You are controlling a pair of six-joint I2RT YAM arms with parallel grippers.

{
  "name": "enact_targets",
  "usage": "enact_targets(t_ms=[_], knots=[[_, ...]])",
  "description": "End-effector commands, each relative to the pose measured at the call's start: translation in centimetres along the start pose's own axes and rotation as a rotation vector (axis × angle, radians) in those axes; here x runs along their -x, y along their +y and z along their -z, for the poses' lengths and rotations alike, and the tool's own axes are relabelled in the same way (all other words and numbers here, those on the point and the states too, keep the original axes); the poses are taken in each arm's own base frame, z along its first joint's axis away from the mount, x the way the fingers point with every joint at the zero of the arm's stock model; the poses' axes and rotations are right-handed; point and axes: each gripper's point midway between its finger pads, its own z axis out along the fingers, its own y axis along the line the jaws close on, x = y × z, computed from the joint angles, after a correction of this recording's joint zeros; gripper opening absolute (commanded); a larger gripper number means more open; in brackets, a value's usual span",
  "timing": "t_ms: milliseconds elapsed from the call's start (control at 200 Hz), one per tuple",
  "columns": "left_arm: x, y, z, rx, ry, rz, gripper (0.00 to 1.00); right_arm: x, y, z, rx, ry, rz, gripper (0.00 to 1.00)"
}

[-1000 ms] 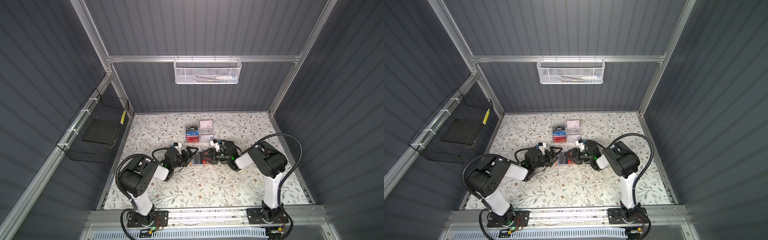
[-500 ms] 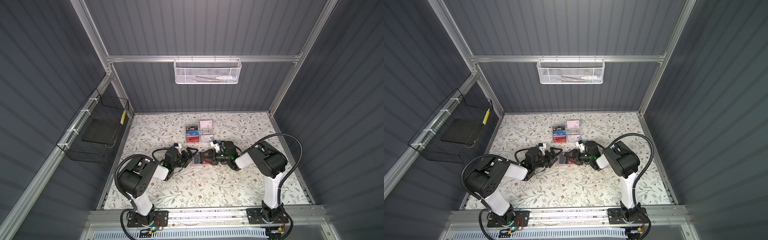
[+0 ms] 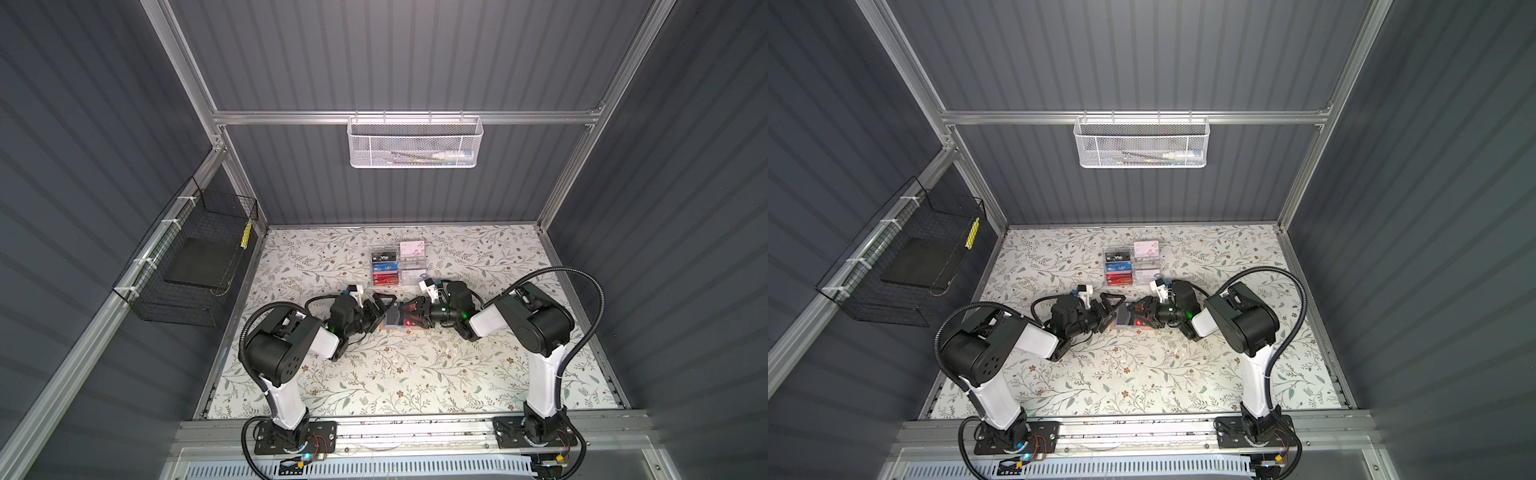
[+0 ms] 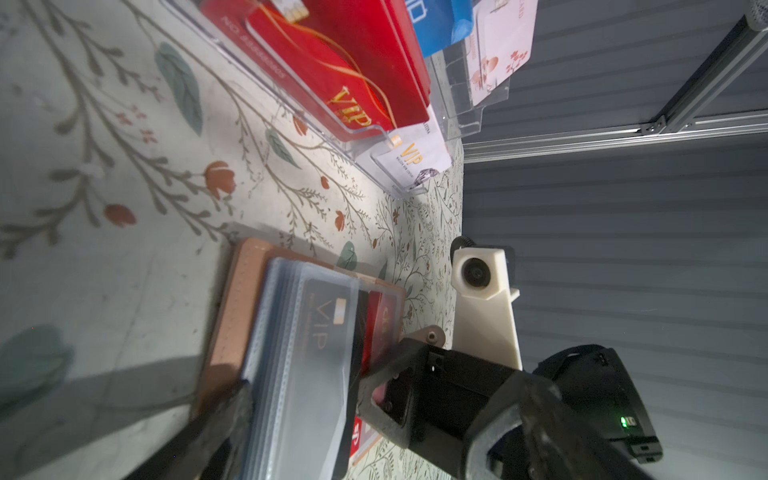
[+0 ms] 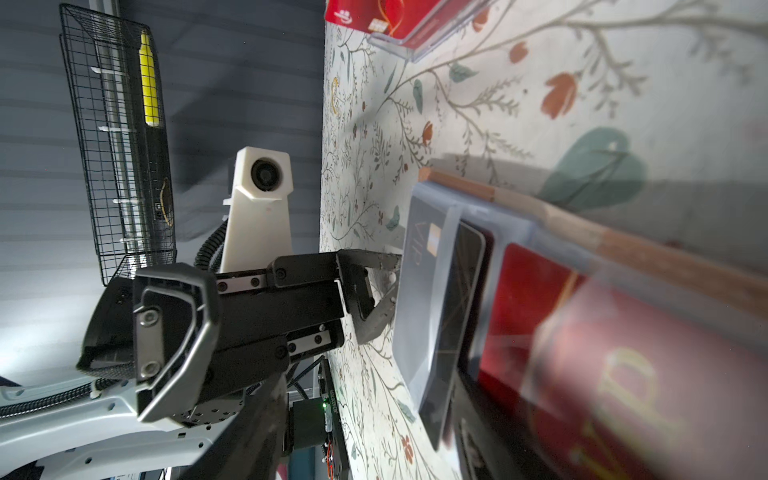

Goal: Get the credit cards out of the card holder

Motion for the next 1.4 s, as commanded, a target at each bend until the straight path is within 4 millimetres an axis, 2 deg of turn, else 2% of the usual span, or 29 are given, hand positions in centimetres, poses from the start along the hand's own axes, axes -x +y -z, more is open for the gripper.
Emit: enact_targets(t_ms=[0, 400, 660, 946, 1211, 1396], knots=[[-1.4, 2.7, 0.0, 0.059, 0.042, 0.058, 1.00, -0.2, 1.0, -0.6, 0.047, 0.015, 0.029, 0.64], [-1.6, 3.2, 0.1, 0.049, 0.035, 0.090, 1.00, -0.2, 0.6, -1.0, 0.052, 0.012, 0.021, 0.62], [-1.7, 3.4, 0.3, 0.046, 0.035, 0.097, 1.00, -0.5, 0.5, -1.3, 0.048, 0.019, 0.024, 0.55], [-1.9, 3.7, 0.5, 0.052, 0.034, 0.100, 1.00, -0.5, 0.4, -1.4, 0.044, 0.022, 0.023, 0.36], [-2.0, 3.7, 0.7, 0.054, 0.034, 0.096, 1.00, -0.7, 0.1, -1.3, 0.007, 0.031, 0.031, 0.13], [-2.0, 3.6, 0.7, 0.054, 0.035, 0.096, 1.00, -0.7, 0.1, -1.2, -0.006, 0.035, 0.036, 0.10]])
